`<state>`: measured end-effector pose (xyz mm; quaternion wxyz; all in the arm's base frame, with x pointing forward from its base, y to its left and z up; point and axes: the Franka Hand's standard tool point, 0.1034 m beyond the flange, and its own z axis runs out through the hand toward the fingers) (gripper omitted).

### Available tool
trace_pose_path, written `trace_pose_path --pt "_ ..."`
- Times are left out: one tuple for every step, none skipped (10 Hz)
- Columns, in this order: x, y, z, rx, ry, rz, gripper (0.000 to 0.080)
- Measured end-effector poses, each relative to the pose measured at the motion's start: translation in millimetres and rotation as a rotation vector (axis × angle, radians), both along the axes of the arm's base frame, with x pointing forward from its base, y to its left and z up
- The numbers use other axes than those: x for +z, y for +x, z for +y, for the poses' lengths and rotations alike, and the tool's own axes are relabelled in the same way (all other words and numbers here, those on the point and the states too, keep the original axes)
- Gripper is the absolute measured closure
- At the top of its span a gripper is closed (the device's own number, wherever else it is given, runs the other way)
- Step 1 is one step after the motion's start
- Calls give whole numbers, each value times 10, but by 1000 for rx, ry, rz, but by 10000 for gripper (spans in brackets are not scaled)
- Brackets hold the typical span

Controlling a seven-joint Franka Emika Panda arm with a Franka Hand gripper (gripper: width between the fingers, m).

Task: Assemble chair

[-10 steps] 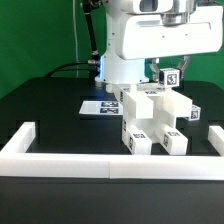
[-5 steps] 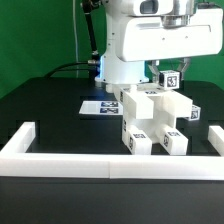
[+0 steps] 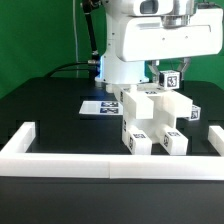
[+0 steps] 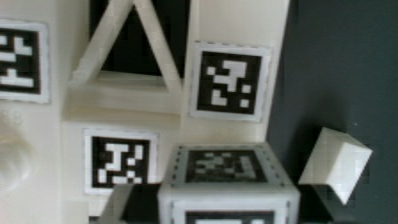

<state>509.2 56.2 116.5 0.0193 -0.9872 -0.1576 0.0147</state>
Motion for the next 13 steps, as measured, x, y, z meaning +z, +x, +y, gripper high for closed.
trace_pose_path --pt "0 0 0 0 0 0 512" --pt "0 0 0 -7 0 0 512" --pt "0 0 0 -18 -1 1 512" --pt "0 0 0 -18 -1 1 512" --pt "0 0 2 -55 -1 2 512" --pt "0 0 2 -135 -3 5 512" --pt "-1 -1 4 -199 -5 7 512" --pt "-1 -1 6 -273 -8 10 512" --pt "-2 -1 7 -330 -10 12 512" --pt "-2 -2 10 -390 -12 14 512" --pt "-3 -2 12 -465 -14 17 512" --pt "-3 -3 13 -524 -16 19 512" --pt "-4 -3 15 -574 -17 21 512"
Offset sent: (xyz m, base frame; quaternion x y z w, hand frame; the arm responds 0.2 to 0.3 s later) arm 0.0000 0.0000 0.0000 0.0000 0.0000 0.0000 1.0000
